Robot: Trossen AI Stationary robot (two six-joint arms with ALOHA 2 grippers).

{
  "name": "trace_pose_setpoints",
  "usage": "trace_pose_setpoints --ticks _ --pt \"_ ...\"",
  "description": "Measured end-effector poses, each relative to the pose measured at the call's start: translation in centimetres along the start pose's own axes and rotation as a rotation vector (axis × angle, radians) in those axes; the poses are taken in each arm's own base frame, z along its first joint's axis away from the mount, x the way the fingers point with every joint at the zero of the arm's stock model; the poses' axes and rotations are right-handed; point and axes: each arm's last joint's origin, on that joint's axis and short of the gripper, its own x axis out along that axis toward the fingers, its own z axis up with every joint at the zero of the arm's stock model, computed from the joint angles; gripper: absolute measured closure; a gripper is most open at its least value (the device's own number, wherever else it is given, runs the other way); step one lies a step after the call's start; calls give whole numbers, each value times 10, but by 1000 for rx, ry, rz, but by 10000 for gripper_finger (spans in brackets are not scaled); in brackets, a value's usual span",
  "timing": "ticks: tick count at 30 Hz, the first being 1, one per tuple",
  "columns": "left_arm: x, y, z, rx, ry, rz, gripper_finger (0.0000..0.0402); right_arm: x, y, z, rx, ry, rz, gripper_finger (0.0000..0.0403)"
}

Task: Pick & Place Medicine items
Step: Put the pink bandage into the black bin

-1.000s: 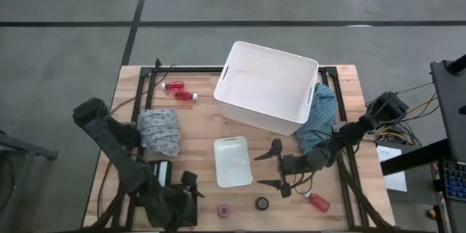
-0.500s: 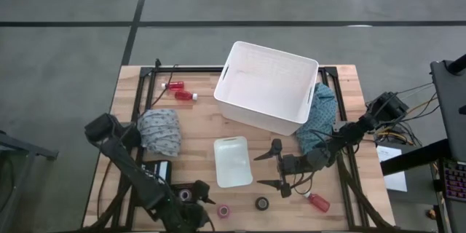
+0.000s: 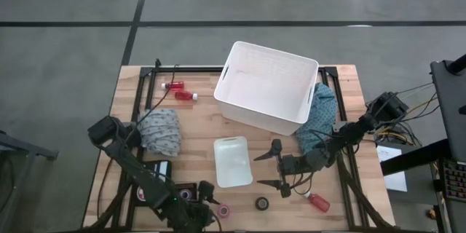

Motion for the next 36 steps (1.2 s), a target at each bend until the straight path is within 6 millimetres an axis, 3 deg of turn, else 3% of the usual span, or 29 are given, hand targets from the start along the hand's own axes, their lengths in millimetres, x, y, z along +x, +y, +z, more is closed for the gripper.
trace_pose_setpoints --ticks 12,23,36 --pt "44 -3 -15 -56 44 24 134 0 0 -2 -7 15 -2 62" --pt "53 3 -17 -203 55 26 133 0 0 -2 -10 21 -1 62" --pt "53 3 -17 -248 54 23 132 0 0 -3 -12 26 -2 62"
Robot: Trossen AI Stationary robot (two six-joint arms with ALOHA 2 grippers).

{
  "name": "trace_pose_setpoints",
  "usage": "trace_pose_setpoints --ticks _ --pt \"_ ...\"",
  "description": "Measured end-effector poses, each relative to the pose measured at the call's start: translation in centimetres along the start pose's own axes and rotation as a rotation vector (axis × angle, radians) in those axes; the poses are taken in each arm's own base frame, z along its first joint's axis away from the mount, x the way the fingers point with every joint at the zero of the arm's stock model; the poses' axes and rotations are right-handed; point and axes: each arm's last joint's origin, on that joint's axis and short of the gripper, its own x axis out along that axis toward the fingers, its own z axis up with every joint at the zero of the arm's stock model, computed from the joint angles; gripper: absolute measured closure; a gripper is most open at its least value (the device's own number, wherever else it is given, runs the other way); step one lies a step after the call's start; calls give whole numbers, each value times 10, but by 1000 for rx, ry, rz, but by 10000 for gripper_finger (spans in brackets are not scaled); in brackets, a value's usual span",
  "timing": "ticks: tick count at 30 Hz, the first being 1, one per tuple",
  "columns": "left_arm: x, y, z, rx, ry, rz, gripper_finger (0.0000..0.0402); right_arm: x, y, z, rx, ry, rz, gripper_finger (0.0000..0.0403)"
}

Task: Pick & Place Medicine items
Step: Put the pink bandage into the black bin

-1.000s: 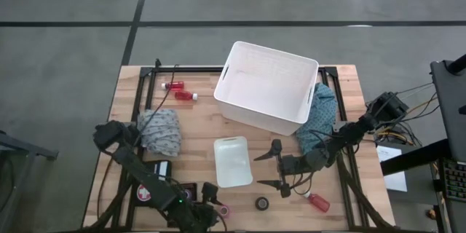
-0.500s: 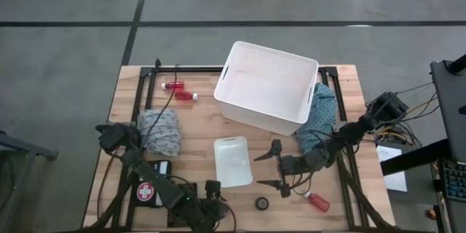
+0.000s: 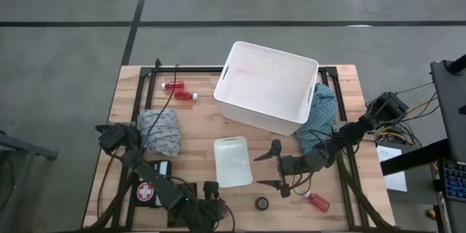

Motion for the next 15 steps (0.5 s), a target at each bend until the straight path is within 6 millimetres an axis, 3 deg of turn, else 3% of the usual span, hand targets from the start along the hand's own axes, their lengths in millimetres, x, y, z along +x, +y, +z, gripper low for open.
trace_pose_setpoints --ticks 15 --pt "-2 -3 1 -13 -33 14 128 0 0 0 0 0 0 62"
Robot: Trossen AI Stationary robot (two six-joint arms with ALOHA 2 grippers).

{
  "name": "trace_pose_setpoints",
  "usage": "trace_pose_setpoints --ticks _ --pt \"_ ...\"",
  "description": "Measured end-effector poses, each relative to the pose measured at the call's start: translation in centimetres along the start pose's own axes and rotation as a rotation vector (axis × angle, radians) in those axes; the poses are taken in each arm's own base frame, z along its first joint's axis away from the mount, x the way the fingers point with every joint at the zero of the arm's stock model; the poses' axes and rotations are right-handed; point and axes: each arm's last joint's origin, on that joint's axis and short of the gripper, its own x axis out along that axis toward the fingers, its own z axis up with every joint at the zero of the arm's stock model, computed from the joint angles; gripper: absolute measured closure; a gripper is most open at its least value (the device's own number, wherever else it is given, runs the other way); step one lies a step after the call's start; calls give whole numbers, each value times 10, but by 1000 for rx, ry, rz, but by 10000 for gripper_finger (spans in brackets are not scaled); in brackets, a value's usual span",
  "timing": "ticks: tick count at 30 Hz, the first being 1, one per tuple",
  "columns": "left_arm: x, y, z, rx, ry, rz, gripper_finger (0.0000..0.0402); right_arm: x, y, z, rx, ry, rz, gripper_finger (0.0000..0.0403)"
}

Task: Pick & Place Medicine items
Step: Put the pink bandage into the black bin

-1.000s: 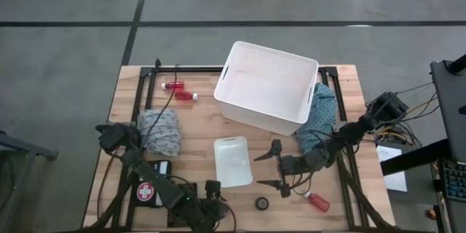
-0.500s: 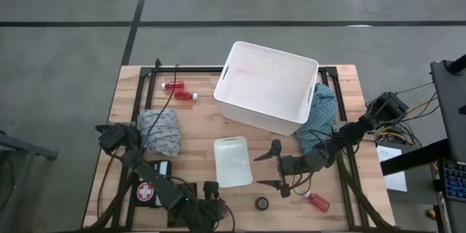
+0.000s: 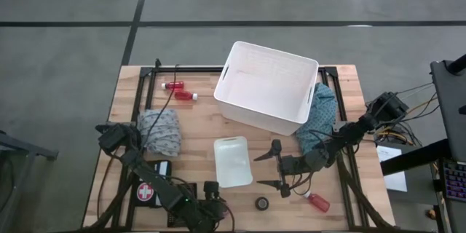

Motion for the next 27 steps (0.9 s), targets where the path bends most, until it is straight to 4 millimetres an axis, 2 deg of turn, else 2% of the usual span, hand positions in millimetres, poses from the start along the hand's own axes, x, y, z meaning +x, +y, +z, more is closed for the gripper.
trace_pose_setpoints --ticks 20,27 --pt "-2 -3 -3 -62 -7 8 121 0 0 0 0 0 0 62" --pt "5 1 -18 -92 2 5 121 0 0 0 0 0 0 62"
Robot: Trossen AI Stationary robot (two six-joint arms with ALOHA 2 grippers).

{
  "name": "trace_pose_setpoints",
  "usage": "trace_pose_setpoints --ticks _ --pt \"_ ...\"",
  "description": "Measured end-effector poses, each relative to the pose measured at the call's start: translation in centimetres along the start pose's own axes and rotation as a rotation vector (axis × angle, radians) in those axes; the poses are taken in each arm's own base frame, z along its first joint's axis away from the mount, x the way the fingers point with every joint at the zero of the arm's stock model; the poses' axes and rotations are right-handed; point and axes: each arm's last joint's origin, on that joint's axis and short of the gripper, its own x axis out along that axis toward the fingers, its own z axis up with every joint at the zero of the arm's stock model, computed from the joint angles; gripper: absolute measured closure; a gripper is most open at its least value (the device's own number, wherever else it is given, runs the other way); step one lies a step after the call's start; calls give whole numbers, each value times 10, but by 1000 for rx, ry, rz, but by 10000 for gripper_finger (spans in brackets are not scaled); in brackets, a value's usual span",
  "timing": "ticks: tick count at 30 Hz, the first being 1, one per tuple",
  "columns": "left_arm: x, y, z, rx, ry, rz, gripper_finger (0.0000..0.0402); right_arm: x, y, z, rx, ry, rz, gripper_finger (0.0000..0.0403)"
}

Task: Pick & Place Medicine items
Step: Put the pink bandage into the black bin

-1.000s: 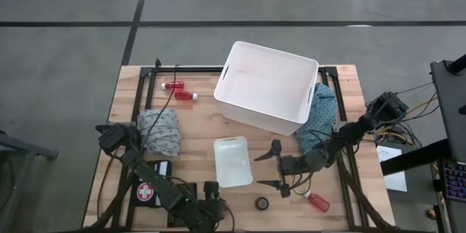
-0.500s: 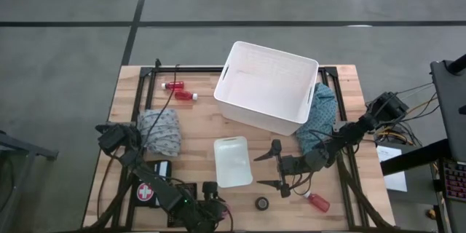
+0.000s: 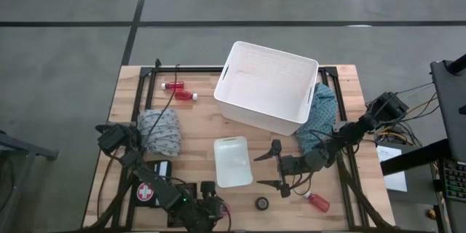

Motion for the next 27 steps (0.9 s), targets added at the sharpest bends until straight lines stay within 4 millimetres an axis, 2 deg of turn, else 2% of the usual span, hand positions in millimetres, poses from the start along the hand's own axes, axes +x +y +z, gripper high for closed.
trace_pose_setpoints --ticks 15,27 --pt "2 0 -1 11 -28 -24 121 0 0 0 0 0 0 62" --pt "8 5 -9 0 -53 -43 121 0 0 0 0 0 0 62"
